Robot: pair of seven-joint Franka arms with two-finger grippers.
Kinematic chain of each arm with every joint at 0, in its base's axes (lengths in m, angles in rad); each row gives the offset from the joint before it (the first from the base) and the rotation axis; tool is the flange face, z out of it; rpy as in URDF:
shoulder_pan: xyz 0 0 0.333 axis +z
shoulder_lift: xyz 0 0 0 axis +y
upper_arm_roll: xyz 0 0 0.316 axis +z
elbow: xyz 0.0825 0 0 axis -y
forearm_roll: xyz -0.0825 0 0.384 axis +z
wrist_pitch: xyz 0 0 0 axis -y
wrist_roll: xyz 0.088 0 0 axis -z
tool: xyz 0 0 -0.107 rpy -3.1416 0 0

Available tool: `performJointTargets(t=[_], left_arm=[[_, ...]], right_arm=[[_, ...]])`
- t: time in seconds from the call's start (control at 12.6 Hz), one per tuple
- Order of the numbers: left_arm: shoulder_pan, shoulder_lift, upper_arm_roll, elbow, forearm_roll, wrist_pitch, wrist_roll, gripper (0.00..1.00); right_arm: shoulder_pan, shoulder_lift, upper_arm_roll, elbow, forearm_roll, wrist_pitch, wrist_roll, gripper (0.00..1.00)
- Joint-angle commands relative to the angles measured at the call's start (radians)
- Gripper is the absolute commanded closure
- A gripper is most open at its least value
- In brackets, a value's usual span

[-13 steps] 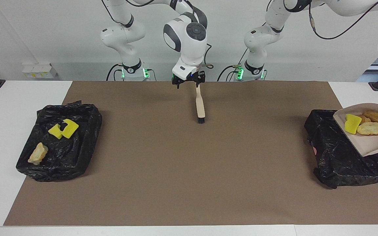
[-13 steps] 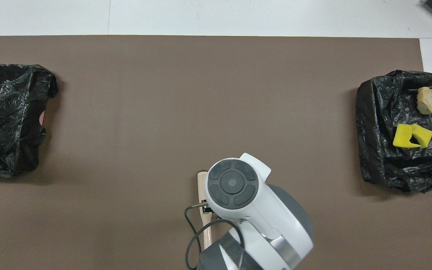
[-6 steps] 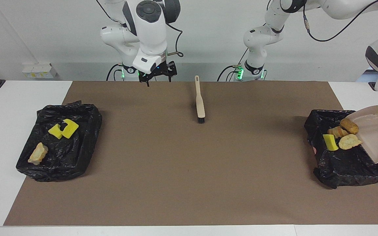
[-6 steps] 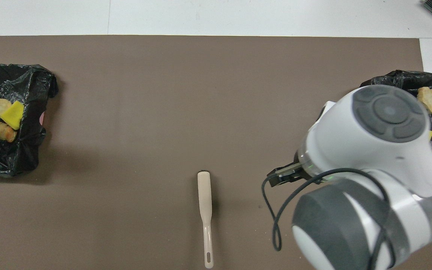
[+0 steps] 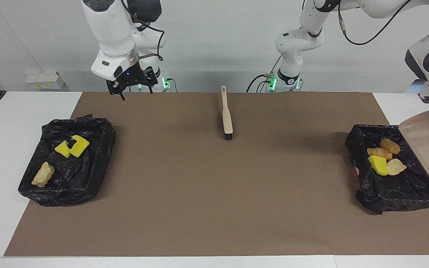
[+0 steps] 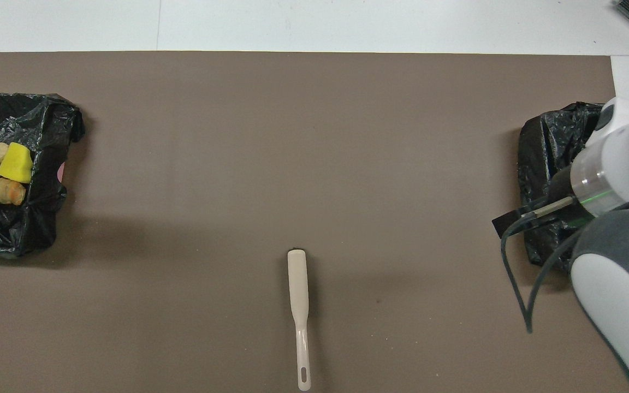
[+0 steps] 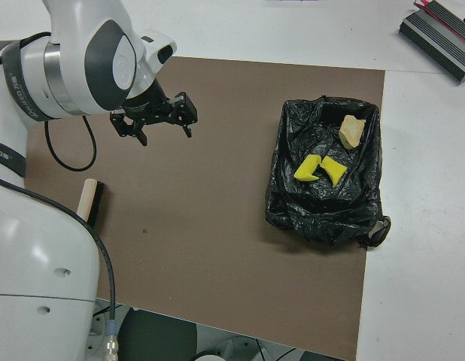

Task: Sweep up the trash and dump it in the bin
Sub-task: 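Tip the dustpan into the black bag with the left gripper, then bring the empty dustpan back to the table center with the left gripper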

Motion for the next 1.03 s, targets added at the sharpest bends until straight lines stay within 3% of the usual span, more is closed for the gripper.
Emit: performJointTargets(t=[0.0,0.16,0.47,0.63,0.95], left_arm=[[-0.062,-0.022,0.011,-0.016,0.073,-0.071,-0.059,1.00],[-0.111,-0.029,0.009,-0.065,0.189,-0.099,-0.158,1.00],[-0.131,-0.029,-0.001,-0.064,0.181,-0.165,-0.186,1.00],[-0.147,-0.032,-0.001,-0.034,0.050,-0.167,-0.188,1.00],[-0.159,-0.036,-0.004,-0.039,-0.277,-0.162,-0.318,1.00]], right_arm=[[-0.032,0.002,-0.036,0.023,-0.021,-0.022,-0.007,0.00],[-0.058,0.002,-0.082,0.033,-0.028,-0.016,-0.002,0.00],[-0.073,0.013,-0.121,0.072,-0.009,-0.033,0.002,0.00],[-0.072,0.018,-0.118,0.103,0.018,-0.093,0.039,0.00],[-0.069,0.013,-0.119,0.088,0.043,-0.045,0.096,0.00]])
